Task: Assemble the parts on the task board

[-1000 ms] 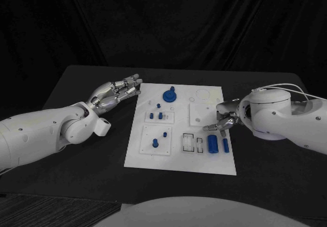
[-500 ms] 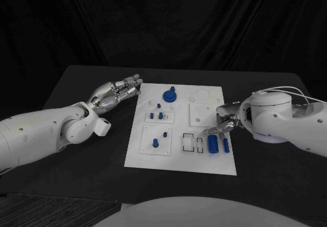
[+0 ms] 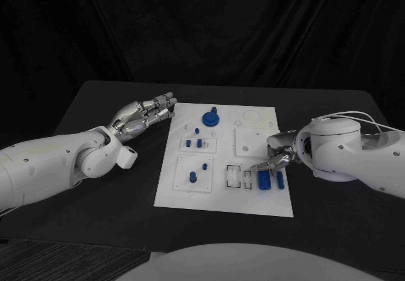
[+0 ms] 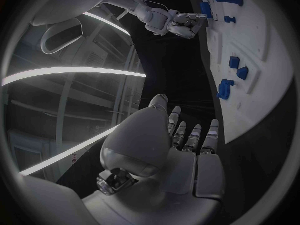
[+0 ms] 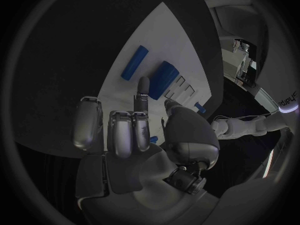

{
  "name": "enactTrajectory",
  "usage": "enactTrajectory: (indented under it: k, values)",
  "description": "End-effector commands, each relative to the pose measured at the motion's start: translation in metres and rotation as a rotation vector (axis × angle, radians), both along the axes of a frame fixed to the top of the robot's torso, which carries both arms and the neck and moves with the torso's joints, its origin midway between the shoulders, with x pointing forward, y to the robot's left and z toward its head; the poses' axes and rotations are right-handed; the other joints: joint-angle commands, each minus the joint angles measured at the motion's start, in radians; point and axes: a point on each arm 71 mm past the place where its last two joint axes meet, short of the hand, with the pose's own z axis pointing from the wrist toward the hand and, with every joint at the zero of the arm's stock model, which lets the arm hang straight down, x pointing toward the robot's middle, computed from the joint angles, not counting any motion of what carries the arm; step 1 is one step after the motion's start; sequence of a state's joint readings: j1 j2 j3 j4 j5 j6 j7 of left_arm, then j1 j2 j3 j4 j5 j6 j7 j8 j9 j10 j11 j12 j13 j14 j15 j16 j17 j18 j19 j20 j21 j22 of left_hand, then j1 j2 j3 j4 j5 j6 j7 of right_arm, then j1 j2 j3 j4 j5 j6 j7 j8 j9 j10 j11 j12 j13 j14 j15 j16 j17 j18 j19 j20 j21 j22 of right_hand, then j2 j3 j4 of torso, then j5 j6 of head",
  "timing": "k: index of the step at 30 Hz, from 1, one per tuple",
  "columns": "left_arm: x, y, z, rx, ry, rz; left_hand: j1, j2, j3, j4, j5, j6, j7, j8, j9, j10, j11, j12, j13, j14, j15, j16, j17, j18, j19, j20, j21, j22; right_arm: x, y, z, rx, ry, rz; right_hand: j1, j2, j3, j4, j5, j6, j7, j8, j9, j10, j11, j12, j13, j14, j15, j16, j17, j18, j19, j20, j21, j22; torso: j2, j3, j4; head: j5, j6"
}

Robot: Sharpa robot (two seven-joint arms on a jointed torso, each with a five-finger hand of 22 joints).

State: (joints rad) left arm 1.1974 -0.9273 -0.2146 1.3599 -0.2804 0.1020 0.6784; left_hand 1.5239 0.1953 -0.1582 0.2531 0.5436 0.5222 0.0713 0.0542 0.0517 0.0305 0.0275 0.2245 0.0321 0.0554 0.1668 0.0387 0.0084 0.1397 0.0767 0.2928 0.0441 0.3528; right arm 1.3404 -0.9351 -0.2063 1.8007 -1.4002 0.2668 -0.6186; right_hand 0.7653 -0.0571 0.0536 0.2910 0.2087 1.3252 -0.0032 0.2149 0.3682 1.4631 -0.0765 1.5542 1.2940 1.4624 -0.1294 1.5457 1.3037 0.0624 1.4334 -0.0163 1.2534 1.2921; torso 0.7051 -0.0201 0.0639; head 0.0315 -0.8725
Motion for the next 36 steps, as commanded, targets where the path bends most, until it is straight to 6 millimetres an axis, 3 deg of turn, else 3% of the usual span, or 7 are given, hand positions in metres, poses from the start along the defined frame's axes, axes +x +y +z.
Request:
enactTrajectory:
  k: [1,12,18,27,31,33,36]
  values:
    - [-0.002,-0.001,0.007,-0.080,-0.080,-0.018,0.009,0.002,0.005,-0.026,0.018,0.010,-0.002,0.000,0.001,-0.005,0.013,0.014,0.001,-0.007,0.008,0.014,0.009,0.021,0.012,0.000,-0.002,-0.011,-0.003,-0.001,-0.003,-0.012,0.012,-0.010,0.007,-0.009,-0.026,0.000,0.003,-0.018,0.002,-0.017,-0.010,0.108,0.004,0.017,0.277,0.098,0.005,-0.001,0.223,0.011,0.007,0.005,-0.023,0.177,0.000,-0.0003,-0.0007,0.002,0.000]
    - [-0.002,0.000,0.007,-0.078,-0.074,-0.020,0.011,0.002,0.006,-0.028,0.019,0.013,-0.001,0.001,0.001,-0.004,0.014,0.015,0.001,-0.006,0.009,0.015,0.009,0.021,0.012,0.000,-0.002,-0.011,-0.005,-0.002,-0.009,-0.023,0.034,-0.009,0.026,-0.015,-0.036,-0.001,0.012,-0.040,0.011,-0.038,-0.015,0.108,0.012,0.017,0.277,0.093,0.011,-0.011,0.206,0.017,-0.001,0.011,-0.054,0.168,0.000,-0.0003,-0.0005,0.003,0.000]
    - [-0.003,0.000,0.006,-0.079,-0.071,-0.022,0.012,0.002,0.008,-0.030,0.021,0.013,0.000,0.001,0.001,-0.004,0.016,0.016,0.001,-0.005,0.012,0.016,0.010,0.020,0.013,0.000,-0.002,-0.012,-0.006,-0.003,-0.013,-0.026,0.043,-0.010,0.055,-0.007,-0.039,-0.003,0.085,-0.057,0.018,-0.056,-0.016,0.108,0.019,0.017,0.277,0.092,0.017,-0.016,0.200,0.019,-0.002,0.017,-0.074,0.162,0.000,-0.0001,-0.0005,0.005,0.000]
    - [-0.003,0.000,0.005,-0.078,-0.067,-0.023,0.013,0.002,0.009,-0.031,0.022,0.013,0.001,0.001,0.001,-0.003,0.016,0.017,0.001,-0.004,0.015,0.017,0.010,0.020,0.013,0.000,-0.002,-0.012,-0.007,-0.003,-0.016,-0.002,0.034,-0.024,0.173,-0.006,-0.013,-0.038,0.325,-0.121,0.036,-0.093,-0.014,0.108,0.034,0.017,0.277,0.091,0.029,-0.021,0.197,0.023,-0.003,0.028,-0.104,0.156,0.000,0.0001,-0.0003,0.006,0.000]
    - [-0.003,0.000,0.004,-0.078,-0.065,-0.024,0.014,0.002,0.010,-0.032,0.023,0.012,0.001,0.001,0.001,-0.003,0.017,0.017,0.001,-0.003,0.016,0.018,0.010,0.020,0.013,0.000,-0.001,-0.012,-0.007,-0.003,-0.016,0.023,0.029,-0.037,0.196,-0.009,-0.005,-0.047,0.379,-0.132,0.039,-0.097,-0.010,0.108,0.036,0.017,0.277,0.092,0.031,-0.020,0.198,0.023,-0.003,0.030,-0.110,0.156,0.000,-0.0001,-0.0003,0.006,0.000]
    - [-0.003,0.000,0.004,-0.078,-0.064,-0.024,0.014,0.002,0.010,-0.032,0.023,0.012,0.001,0.001,0.001,-0.003,0.017,0.017,0.001,-0.003,0.016,0.018,0.010,0.020,0.013,0.000,-0.001,-0.012,-0.007,-0.003,-0.016,0.039,0.029,-0.046,0.223,-0.012,0.010,-0.062,0.442,-0.138,0.039,-0.099,-0.005,0.108,0.036,0.017,0.277,0.092,0.031,-0.020,0.199,0.024,-0.002,0.030,-0.114,0.156,0.000,-0.0001,-0.0003,0.006,0.000]
    - [-0.004,0.000,0.004,-0.078,-0.063,-0.024,0.014,0.002,0.010,-0.033,0.024,0.012,0.001,0.001,0.001,-0.003,0.017,0.017,0.001,-0.003,0.017,0.018,0.010,0.019,0.013,0.000,-0.001,-0.011,-0.007,-0.003,-0.015,0.071,0.029,-0.065,0.239,-0.016,0.023,-0.073,0.492,-0.139,0.038,-0.099,0.001,0.108,0.036,0.017,0.277,0.092,0.031,-0.019,0.201,0.024,-0.001,0.030,-0.116,0.157,0.000,0.0000,-0.0004,0.007,0.000]
